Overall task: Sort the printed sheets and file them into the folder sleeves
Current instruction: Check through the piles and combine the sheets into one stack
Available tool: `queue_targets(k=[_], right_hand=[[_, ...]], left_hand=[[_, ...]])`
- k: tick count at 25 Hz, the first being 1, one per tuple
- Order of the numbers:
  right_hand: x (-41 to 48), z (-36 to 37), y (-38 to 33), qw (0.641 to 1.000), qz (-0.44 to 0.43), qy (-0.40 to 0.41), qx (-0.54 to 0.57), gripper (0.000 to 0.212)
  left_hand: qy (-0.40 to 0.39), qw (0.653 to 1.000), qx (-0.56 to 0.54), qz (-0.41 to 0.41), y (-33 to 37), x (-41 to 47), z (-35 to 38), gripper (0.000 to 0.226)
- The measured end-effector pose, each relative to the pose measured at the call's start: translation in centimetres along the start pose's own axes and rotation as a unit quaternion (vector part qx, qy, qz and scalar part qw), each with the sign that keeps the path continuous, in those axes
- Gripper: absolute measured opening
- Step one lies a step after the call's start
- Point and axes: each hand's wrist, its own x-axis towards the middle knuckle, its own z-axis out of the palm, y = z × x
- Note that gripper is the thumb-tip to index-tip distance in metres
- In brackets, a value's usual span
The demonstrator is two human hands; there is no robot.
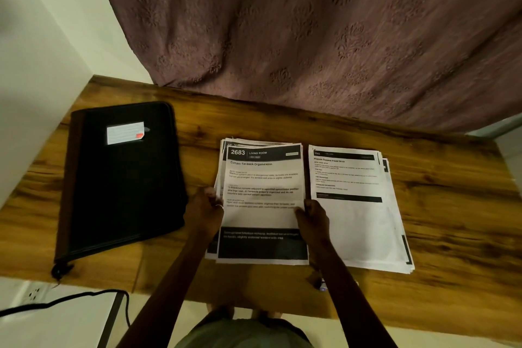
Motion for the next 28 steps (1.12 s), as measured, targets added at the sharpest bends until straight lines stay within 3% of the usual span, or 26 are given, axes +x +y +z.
queue_targets(k=[3, 6, 12, 15, 19, 24, 26, 28], right_hand=[[0.1, 0.1, 0.1, 1.000, 0.001, -0.004, -0.008, 0.022], [0.0, 0.1, 0.1, 1.000, 0.011, -0.005, -0.003, 0.024], [-0.1, 0.1, 0.4, 1.000, 0.010, -0.001, 0.005, 0.022], [-0.1, 0.2, 0.3, 1.000, 0.005, 0.001, 0.000, 0.024], [-0.8, 1.2, -0.1, 0.994, -0.065, 0.034, -0.082, 0.037], [-2.2, 2.1, -0.5, 0.969, -0.151, 0.121, -0.151, 0.026], [-2.5, 1.5, -1.3, 0.972, -0.188, 0.110, -0.088, 0.019], [-3.2, 0.8, -2.4, 0.982, -0.180, 0.053, 0.003, 0.016]], left_hand=[[-0.010, 0.999, -0.023, -0.025, 0.5, 0.0, 0.0, 0.034], [-0.002, 1.000, 0.002, 0.030, 0.1, 0.1, 0.7, 0.046], [0.040, 0.990, 0.093, 0.094, -1.8, 0.2, 2.3, 0.035], [0.038, 0.993, 0.078, 0.078, -2.0, 0.2, 2.5, 0.042], [0.010, 0.994, 0.076, 0.072, -2.5, 0.2, 2.4, 0.054], [0.051, 0.990, 0.094, 0.093, -2.9, 0.0, 1.6, 0.044], [0.036, 0.990, 0.077, 0.113, -3.1, 0.2, 1.3, 0.049], [0.011, 0.994, -0.042, 0.103, -2.5, -0.1, 0.3, 0.049]])
